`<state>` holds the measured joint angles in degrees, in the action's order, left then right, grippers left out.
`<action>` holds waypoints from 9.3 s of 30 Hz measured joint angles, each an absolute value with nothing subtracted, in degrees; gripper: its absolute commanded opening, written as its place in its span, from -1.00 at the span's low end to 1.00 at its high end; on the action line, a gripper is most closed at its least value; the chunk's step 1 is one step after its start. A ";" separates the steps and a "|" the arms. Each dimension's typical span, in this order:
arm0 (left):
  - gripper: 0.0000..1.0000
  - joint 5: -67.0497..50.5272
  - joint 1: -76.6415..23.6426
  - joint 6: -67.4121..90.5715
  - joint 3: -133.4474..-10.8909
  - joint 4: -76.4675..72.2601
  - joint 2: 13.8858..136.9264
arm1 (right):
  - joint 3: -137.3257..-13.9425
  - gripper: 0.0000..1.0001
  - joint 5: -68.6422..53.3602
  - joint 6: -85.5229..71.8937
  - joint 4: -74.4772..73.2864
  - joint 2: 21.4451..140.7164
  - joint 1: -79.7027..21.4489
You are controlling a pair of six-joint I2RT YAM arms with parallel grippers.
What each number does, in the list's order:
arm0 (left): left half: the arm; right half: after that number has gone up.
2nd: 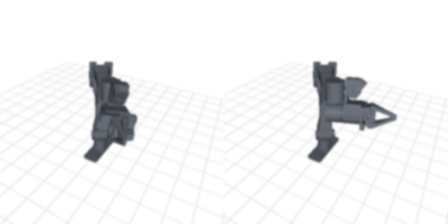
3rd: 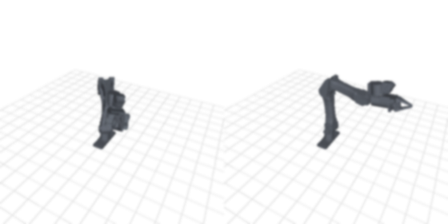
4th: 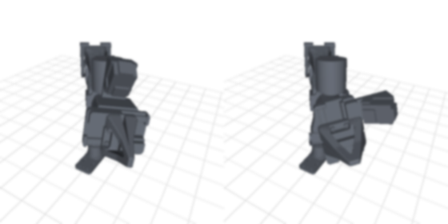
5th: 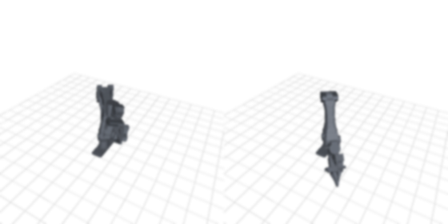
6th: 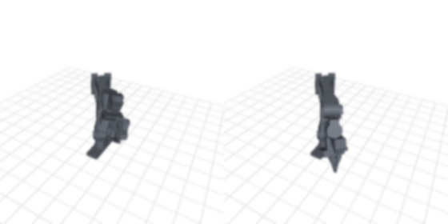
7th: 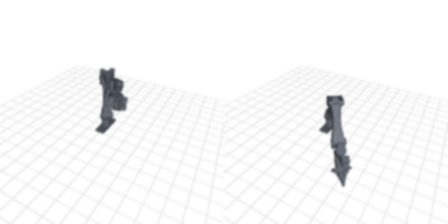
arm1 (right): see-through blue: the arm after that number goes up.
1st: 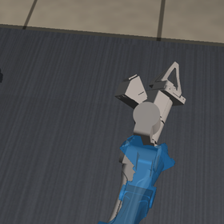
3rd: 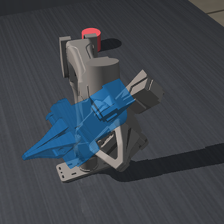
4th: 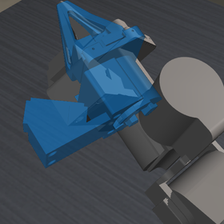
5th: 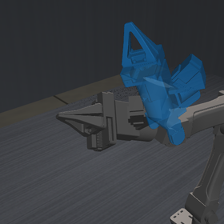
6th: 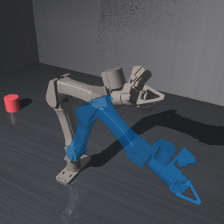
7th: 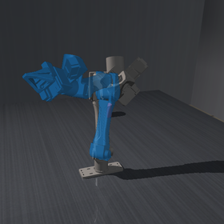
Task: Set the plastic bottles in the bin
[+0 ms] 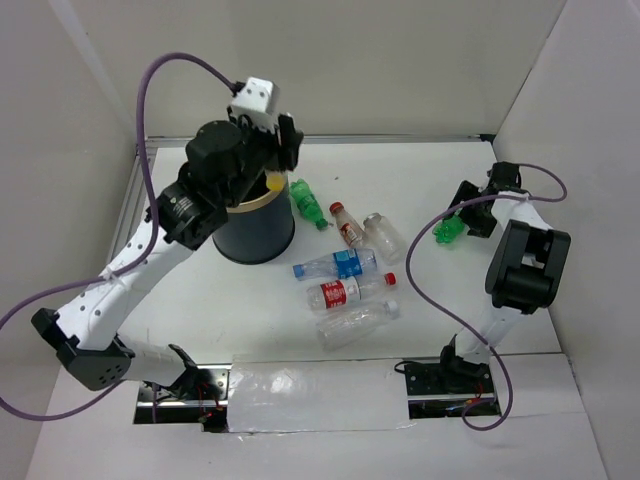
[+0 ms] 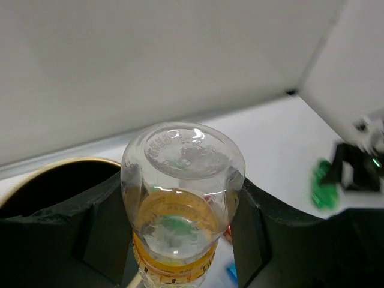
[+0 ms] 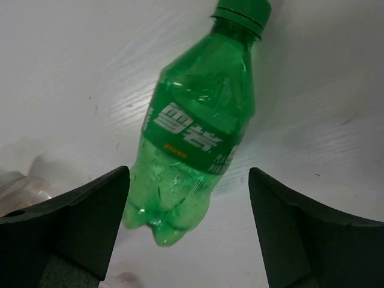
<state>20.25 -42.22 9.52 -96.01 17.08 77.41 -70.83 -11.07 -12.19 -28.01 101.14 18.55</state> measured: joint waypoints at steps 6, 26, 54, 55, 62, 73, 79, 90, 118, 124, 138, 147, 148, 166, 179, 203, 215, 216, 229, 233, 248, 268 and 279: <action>-0.65 28.08 -32.82 6.17 -96.20 7.03 84.58 | -70.85 0.72 -10.04 -15.00 -26.92 106.32 18.76; 0.98 32.32 -29.43 4.40 -82.02 8.82 82.50 | -76.55 -0.70 -18.22 -8.60 -26.89 108.68 18.06; 0.99 16.43 -73.17 11.66 -38.26 -4.19 69.49 | -141.67 0.88 -48.64 -6.98 -14.28 135.24 -34.76; 0.99 16.43 -73.19 11.88 -38.94 -4.91 71.20 | -141.62 1.00 -48.45 -7.40 -14.33 135.44 -35.27; 0.99 16.14 -73.71 10.74 -46.02 -7.75 84.36 | -139.33 1.00 -44.88 -7.81 -15.90 131.22 -31.33; 0.12 13.43 -73.78 9.21 -53.28 -6.22 99.37 | -117.38 1.00 -39.07 2.13 -29.39 112.57 -2.55; -0.60 11.77 -74.11 9.13 -54.81 -2.90 98.91 | -100.84 1.00 -37.17 6.31 -33.52 103.26 2.79; -0.64 18.68 -63.81 9.50 -68.88 2.50 72.18 | -85.12 0.24 -31.55 10.79 -38.50 102.10 4.08; 0.98 30.35 -24.99 8.60 -73.82 4.16 75.18 | -75.40 0.77 -21.58 13.06 -37.47 102.06 -8.14; 0.98 15.64 -41.87 2.98 -67.00 5.76 64.27 | -74.48 0.59 -17.37 12.73 -35.64 107.04 -9.15; 0.98 14.98 -68.25 5.69 -41.82 1.23 73.17 | -99.74 -0.68 -23.70 21.93 -44.38 107.87 -9.23; 0.98 19.27 -69.93 4.25 -43.81 -4.82 84.53 | -118.67 -0.85 -39.27 18.37 -26.44 105.51 -19.38; 0.98 19.73 -69.95 4.19 -44.29 -5.15 85.10 | -119.83 -0.79 -40.66 17.15 -24.03 106.50 -21.32; 0.98 24.80 -70.43 2.83 -47.48 -8.16 91.29 | -137.21 1.00 -44.51 4.19 -15.88 127.15 -35.53; -0.60 25.78 -70.54 1.91 -53.43 -9.10 101.21 | -102.50 1.00 -44.49 13.02 -26.35 99.44 -4.99; -0.45 38.83 -35.70 5.78 -64.45 -3.62 60.71 | -74.70 0.84 -45.87 39.57 -34.00 87.68 -4.80; 0.99 36.80 -24.58 10.87 -64.93 7.66 70.08 | -68.49 0.99 -37.98 62.43 -36.49 88.58 -27.88; 0.99 36.58 -24.77 10.87 -65.17 7.94 69.28 | -68.14 0.99 -37.21 63.55 -36.29 89.25 -29.36; 0.99 28.56 -34.74 20.60 -52.36 12.99 40.69 | -61.63 0.39 -24.86 61.28 -25.58 101.80 -39.64; 0.99 27.16 -38.76 26.65 -43.83 15.14 38.74 | -61.47 -0.27 -24.01 59.22 -23.62 101.73 -39.59; 0.99 25.52 -49.95 39.88 -31.11 14.48 42.85 | -95.85 -0.99 -33.19 49.76 -33.69 84.25 -38.04; 0.99 26.89 -62.81 45.91 -24.73 5.82 48.34 | -133.36 0.86 -39.40 9.80 -9.61 128.01 -38.04; 0.99 27.20 -63.40 46.02 -25.91 2.66 56.18 | -120.75 -0.13 -25.43 6.39 -17.10 113.32 -21.37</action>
<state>27.20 -63.40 46.02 -25.91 2.66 56.18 -120.75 -25.43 6.39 -17.10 113.32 -21.37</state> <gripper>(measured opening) 0.995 0.480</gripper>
